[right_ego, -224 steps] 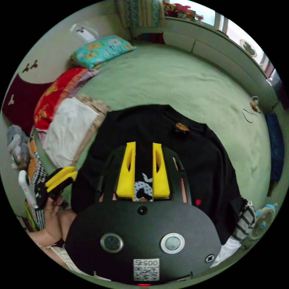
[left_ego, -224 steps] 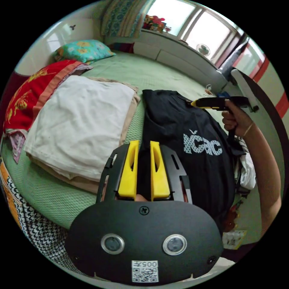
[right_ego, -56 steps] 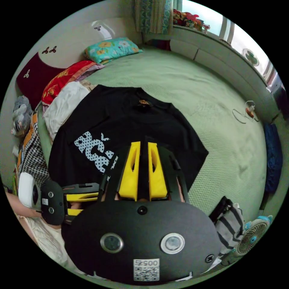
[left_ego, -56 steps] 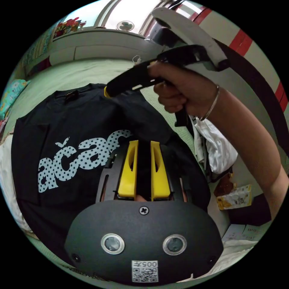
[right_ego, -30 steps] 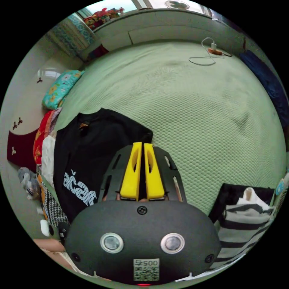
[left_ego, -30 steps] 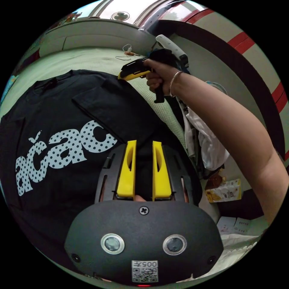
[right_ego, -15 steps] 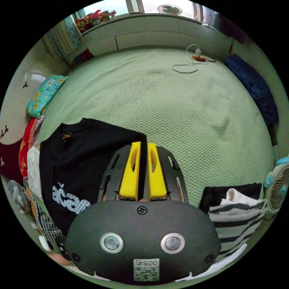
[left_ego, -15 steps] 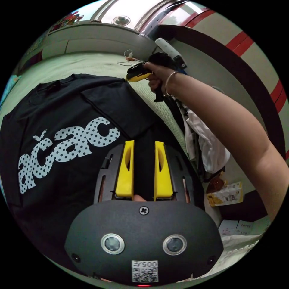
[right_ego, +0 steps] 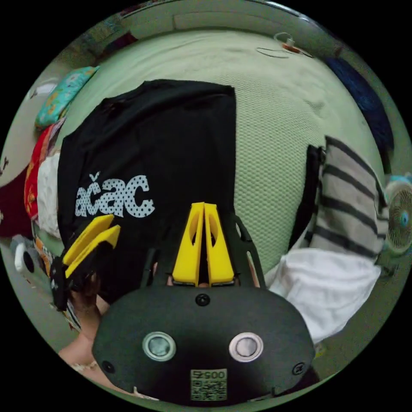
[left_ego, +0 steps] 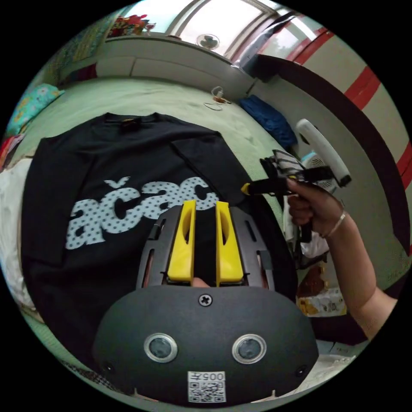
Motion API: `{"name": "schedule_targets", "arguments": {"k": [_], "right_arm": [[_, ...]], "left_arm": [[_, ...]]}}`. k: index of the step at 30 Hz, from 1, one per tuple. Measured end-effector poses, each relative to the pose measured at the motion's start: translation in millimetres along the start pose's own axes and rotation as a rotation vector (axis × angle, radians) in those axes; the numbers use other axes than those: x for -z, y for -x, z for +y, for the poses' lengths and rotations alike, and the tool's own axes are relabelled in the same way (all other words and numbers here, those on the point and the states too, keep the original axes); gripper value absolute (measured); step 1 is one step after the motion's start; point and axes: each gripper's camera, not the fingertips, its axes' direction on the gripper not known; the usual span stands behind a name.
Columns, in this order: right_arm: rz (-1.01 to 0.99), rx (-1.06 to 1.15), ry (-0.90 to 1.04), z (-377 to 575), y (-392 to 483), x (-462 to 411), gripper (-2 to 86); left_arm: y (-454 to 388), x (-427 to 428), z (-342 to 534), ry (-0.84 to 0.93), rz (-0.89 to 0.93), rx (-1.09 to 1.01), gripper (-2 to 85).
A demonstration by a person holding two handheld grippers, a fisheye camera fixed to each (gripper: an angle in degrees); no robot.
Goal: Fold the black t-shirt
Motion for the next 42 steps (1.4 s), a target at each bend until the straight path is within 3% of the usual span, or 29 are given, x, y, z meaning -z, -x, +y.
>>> {"name": "schedule_targets", "arguments": {"k": [3,7,11,15,20,26,31,38,42], "right_arm": [[-0.137,0.033,-0.153,33,39,26,-1.0],[0.055,0.083,-0.21,52,96,13,-1.0],[0.213,0.049,-0.213,55,118,-21,-1.2],[0.214,0.012,-0.205,64,129,-25,-1.1],[0.056,-0.098,-0.214,76,137,-16,-1.2],[0.052,-0.152,-0.279,98,149,-25,-1.1],[0.042,-0.07,-0.291,106,174,-13,-1.0],[0.076,-0.015,-0.222,117,218,-6,-1.0],[-0.044,0.041,-0.193,130,232,3,-1.0]], "left_arm": [[36,27,1,-0.029,-0.159,0.097,7.0],[86,57,4,-0.023,-0.276,0.215,5.9],[118,73,8,0.034,-0.288,0.235,6.0],[134,76,12,0.095,-0.234,0.274,5.9],[134,87,9,0.123,-0.308,0.206,5.0],[143,100,12,0.118,-0.284,0.219,5.0],[144,108,10,0.132,-0.295,0.202,6.1],[138,141,6,0.085,-0.345,0.212,1.1],[133,153,10,0.095,-0.422,0.191,0.7]]}}
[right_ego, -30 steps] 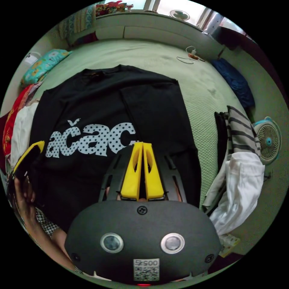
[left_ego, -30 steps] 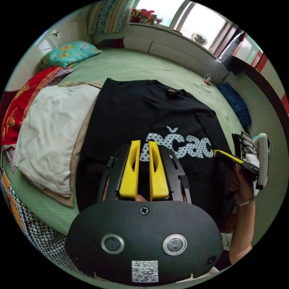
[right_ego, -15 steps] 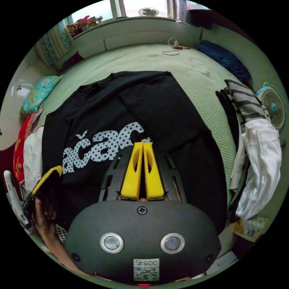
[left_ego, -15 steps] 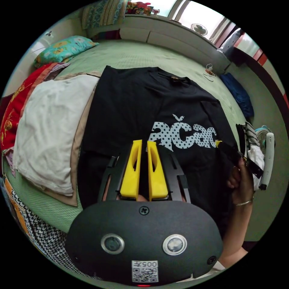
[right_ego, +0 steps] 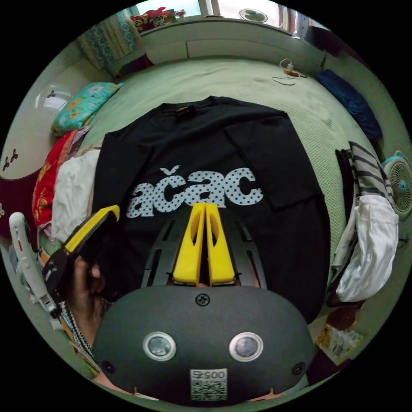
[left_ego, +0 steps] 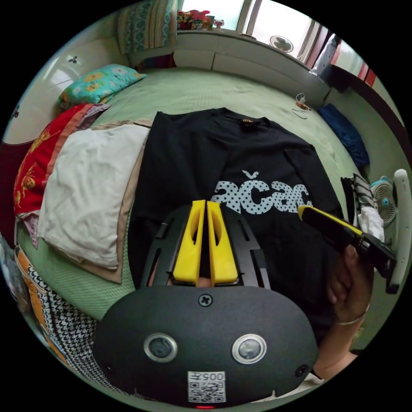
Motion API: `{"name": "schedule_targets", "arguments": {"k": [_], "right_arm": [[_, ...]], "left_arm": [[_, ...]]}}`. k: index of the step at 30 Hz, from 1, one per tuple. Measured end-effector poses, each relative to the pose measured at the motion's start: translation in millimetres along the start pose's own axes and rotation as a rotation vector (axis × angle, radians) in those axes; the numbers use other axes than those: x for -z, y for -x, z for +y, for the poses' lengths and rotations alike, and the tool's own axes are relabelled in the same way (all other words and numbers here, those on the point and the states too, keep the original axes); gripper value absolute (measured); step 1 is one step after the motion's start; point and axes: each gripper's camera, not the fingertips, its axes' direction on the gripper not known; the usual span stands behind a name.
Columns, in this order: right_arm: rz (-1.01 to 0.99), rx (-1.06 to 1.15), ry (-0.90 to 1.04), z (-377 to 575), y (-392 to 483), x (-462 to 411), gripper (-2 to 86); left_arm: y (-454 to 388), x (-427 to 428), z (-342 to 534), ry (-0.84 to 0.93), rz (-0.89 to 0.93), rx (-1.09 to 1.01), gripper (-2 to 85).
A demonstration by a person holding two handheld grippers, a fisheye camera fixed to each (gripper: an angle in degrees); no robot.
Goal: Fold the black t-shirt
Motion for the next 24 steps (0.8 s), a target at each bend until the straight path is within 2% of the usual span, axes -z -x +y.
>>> {"name": "schedule_targets", "arguments": {"k": [4,9,15,18,22,24], "right_arm": [[0.027,0.027,-0.035,10,8,13,-1.0],[-0.003,0.018,-0.025,17,2,16,-1.1],[-0.068,0.001,0.0,17,-6,12,-1.1],[-0.018,0.011,0.004,17,-2,8,-1.1],[-0.025,0.027,0.014,17,1,5,-1.0],[-0.081,0.051,0.008,18,4,3,-0.7]], "left_arm": [[9,4,4,0.021,-0.018,0.016,0.4],[20,13,4,0.006,0.051,0.047,0.3],[31,19,-4,0.013,-0.009,0.046,0.2],[49,21,-9,0.014,-0.059,0.107,0.1],[68,18,-15,0.052,0.096,0.14,0.2],[70,19,-17,0.06,0.101,0.126,0.2]]}}
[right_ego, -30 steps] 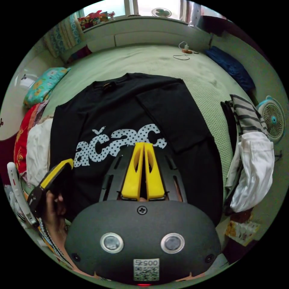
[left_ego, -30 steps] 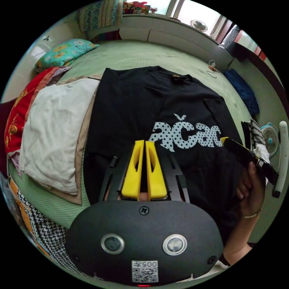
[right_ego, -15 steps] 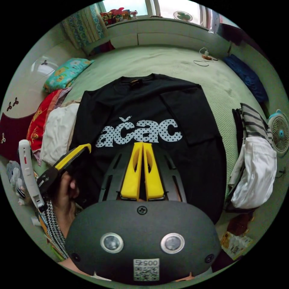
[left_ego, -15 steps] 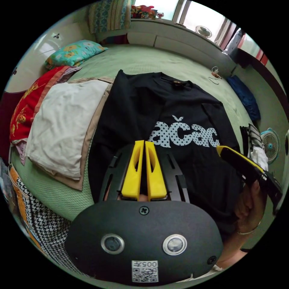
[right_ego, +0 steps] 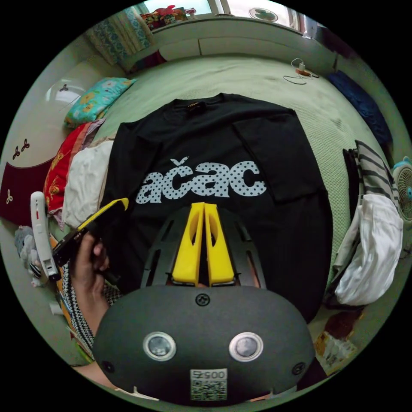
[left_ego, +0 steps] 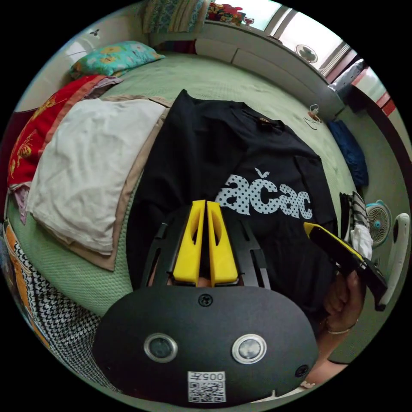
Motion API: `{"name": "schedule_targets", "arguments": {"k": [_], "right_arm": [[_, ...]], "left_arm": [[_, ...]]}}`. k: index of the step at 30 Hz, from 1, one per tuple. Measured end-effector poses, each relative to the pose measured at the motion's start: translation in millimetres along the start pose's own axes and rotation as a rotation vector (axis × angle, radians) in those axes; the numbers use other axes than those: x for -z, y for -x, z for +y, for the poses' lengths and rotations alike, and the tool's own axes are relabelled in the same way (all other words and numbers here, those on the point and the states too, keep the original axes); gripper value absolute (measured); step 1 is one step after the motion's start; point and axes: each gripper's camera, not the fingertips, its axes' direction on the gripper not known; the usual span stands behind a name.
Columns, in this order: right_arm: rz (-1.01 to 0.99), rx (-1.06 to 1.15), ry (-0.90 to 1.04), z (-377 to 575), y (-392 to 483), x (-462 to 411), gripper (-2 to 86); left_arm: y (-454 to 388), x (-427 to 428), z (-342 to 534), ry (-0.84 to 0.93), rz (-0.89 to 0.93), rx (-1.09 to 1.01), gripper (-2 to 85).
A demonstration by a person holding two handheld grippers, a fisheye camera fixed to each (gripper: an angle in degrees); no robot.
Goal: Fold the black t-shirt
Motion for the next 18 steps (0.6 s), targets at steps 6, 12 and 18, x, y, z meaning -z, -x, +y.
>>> {"name": "schedule_targets", "arguments": {"k": [6,12,18], "right_arm": [[-0.159,0.159,-0.211,10,11,7,4.9],[-0.162,0.305,-0.242,-31,48,-8,9.0],[-0.017,0.476,-0.156,-105,83,-46,10.9]], "left_arm": [[6,4,-14,0.022,-0.022,-0.036,0.3],[18,14,-27,0.019,-0.013,-0.067,0.2],[36,25,-39,-0.004,0.037,-0.054,0.1]]}}
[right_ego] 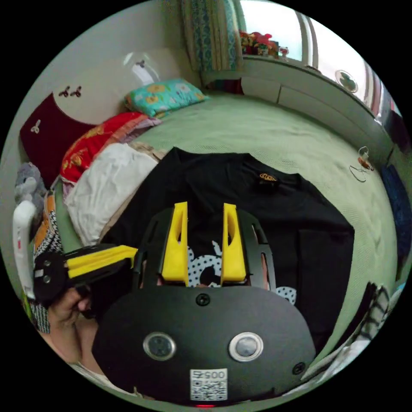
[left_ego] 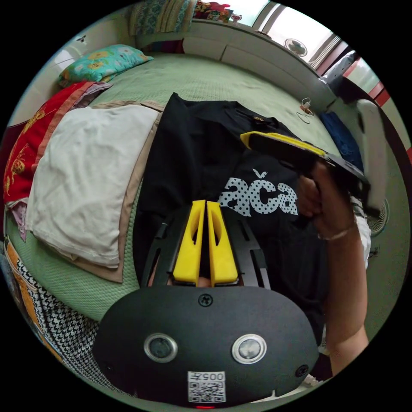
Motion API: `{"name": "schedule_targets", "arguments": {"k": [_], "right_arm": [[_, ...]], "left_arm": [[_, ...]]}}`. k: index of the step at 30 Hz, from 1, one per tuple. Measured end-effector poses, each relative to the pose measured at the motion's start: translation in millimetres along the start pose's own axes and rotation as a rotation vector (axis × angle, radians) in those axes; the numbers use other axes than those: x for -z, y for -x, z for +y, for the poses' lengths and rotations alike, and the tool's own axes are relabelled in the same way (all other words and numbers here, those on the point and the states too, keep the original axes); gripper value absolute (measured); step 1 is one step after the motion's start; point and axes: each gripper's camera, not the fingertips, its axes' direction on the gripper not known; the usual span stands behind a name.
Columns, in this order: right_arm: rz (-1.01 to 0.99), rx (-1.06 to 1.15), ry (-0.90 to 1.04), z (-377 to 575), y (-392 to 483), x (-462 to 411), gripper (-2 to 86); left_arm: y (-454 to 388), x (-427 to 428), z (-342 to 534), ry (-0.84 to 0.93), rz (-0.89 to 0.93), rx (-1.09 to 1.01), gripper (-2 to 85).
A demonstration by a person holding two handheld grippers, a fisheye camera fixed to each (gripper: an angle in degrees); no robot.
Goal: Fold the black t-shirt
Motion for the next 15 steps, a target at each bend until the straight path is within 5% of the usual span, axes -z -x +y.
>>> {"name": "schedule_targets", "arguments": {"k": [6,15], "right_arm": [[0.051,0.072,0.11,-18,-2,-30,0.5],[-0.029,-0.157,0.061,-38,-46,-23,-0.7]], "left_arm": [[11,8,-13,-0.004,0.014,-0.018,0.5],[12,19,-30,-0.034,0.027,-0.085,9.0]]}}
